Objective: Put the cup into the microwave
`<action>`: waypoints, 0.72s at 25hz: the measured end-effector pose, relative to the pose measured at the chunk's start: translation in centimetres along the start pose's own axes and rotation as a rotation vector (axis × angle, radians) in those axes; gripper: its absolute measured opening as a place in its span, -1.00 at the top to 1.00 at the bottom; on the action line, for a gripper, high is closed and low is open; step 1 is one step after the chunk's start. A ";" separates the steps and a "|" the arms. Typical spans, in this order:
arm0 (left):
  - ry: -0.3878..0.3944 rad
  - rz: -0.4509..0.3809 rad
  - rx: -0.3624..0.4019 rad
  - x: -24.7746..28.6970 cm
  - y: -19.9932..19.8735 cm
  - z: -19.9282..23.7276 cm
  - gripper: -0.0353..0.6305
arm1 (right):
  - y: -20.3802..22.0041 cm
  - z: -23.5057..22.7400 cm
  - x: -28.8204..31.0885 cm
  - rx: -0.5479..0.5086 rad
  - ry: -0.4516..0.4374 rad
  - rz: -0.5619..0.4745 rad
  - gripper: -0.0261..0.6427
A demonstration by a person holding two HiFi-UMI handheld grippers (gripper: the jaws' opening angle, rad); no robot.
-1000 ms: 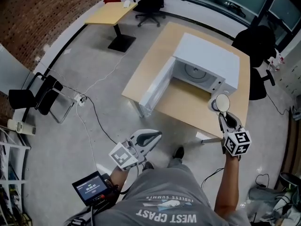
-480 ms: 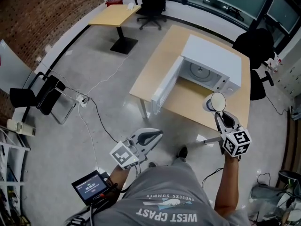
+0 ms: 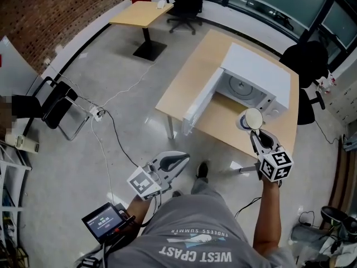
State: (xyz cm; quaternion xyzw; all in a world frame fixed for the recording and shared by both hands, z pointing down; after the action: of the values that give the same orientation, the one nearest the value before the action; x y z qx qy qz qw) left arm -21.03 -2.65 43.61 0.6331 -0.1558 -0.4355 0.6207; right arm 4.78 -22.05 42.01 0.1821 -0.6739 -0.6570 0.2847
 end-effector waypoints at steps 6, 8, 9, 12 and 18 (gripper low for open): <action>-0.079 0.031 0.015 0.8 0.0 2.3 0.83 | 3.6 -4.5 6.0 0.050 0.013 0.053 0.71; -0.108 0.049 0.023 1.3 0.3 3.6 0.83 | 5.5 -6.6 8.7 0.078 0.034 0.074 0.71; -0.125 0.058 0.025 1.6 0.5 4.3 0.83 | 6.5 -7.7 10.1 0.085 0.045 0.088 0.71; -0.171 0.077 0.028 2.9 1.2 6.5 0.83 | 9.5 -11.0 13.9 0.092 0.070 0.131 0.71; -0.217 0.114 0.007 5.5 3.0 9.2 0.83 | 15.1 -16.5 20.4 0.139 0.104 0.213 0.71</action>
State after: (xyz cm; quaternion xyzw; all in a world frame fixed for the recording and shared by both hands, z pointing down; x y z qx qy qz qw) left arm -23.68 -13.19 45.82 0.5745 -0.2593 -0.4650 0.6217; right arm 1.29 -46.48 59.50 0.1629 -0.7176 -0.5643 0.3741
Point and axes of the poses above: the fingertips, and each gripper's own axes: x forward along the fingers, z to its left, y out of its underside, the point moved 6 cm from there along -x, backward along the fingers, and after that the axes turned 15 degrees about -z, right-handed, at the moved point
